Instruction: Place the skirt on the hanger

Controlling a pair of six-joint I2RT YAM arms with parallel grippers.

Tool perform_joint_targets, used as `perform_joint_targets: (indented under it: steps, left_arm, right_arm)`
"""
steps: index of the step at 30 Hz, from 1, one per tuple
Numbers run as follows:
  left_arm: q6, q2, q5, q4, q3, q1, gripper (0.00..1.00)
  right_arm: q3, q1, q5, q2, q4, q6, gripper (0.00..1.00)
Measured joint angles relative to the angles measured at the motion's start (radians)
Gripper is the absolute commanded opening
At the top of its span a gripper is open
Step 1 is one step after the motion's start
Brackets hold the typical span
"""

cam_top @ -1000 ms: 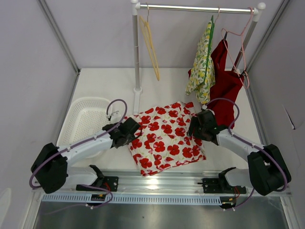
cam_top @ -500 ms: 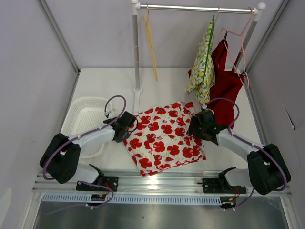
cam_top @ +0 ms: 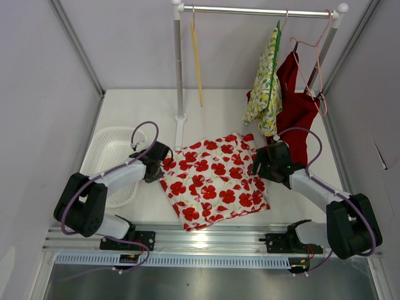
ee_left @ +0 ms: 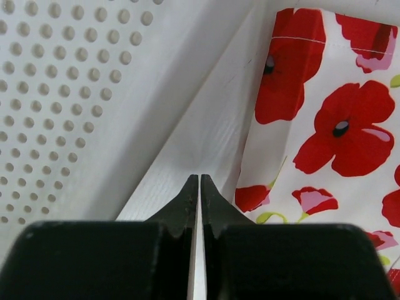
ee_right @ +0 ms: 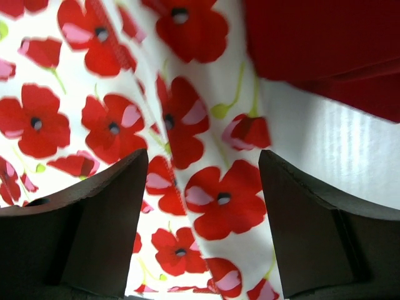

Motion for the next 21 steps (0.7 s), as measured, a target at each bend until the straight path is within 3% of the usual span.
perform_joint_targets:
  steps: [1,3,10,16,19,21]
  left_arm:
    - [0.006,0.001,0.003,0.003,0.0,0.002,0.3]
    - [0.031,0.001,0.019,0.02,0.0,0.002,0.44]
    - [0.066,0.002,0.085,0.093,0.0,0.003,0.5]
    - [0.076,0.055,0.105,0.127,0.003,0.002,0.41]
    - [0.082,0.063,0.102,0.127,0.01,0.002,0.26]
    - [0.086,0.069,0.101,0.126,0.014,0.002,0.1]
  right_arm:
    - [0.0,-0.015,-0.005,0.0,0.002,-0.003,0.79]
    - [0.0,-0.048,-0.015,0.003,0.007,-0.012,0.8]
    - [0.027,-0.108,-0.061,0.111,0.042,-0.029,0.79]
    - [0.071,-0.11,-0.091,0.18,0.09,-0.027,0.71]
    - [0.071,-0.1,-0.094,0.183,0.097,-0.025,0.6]
    - [0.07,-0.092,-0.093,0.183,0.097,-0.021,0.51]
